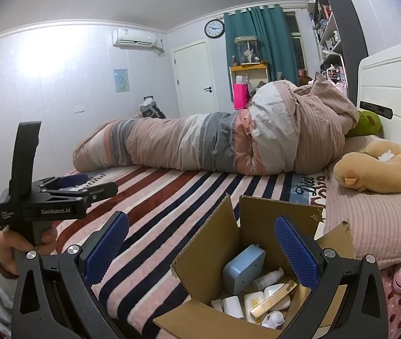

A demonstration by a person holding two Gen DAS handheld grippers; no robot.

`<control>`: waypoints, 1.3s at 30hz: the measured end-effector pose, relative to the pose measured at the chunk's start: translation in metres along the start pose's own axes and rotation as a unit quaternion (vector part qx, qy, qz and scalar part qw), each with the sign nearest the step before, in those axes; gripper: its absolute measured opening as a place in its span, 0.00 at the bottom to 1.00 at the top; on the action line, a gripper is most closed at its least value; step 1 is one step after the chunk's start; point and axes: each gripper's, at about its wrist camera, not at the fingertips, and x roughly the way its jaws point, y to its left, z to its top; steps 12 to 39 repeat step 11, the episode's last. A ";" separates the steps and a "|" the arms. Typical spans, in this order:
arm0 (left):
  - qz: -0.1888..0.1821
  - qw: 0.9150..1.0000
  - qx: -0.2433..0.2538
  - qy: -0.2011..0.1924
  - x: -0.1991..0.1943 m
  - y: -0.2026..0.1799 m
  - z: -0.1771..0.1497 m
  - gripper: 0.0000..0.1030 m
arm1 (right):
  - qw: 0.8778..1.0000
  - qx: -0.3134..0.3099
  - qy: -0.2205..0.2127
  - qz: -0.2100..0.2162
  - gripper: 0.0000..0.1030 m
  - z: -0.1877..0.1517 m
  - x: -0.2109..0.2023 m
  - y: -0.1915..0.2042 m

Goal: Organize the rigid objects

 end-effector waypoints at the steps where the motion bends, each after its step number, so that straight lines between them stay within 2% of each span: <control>1: 0.000 1.000 0.000 0.000 0.000 0.000 0.000 1.00 | 1.000 0.001 0.001 -0.001 1.00 0.000 0.000 0.000; 39: -0.001 1.000 0.000 -0.002 -0.001 0.000 0.001 1.00 | 1.000 0.006 0.000 -0.003 1.00 -0.001 -0.001 0.001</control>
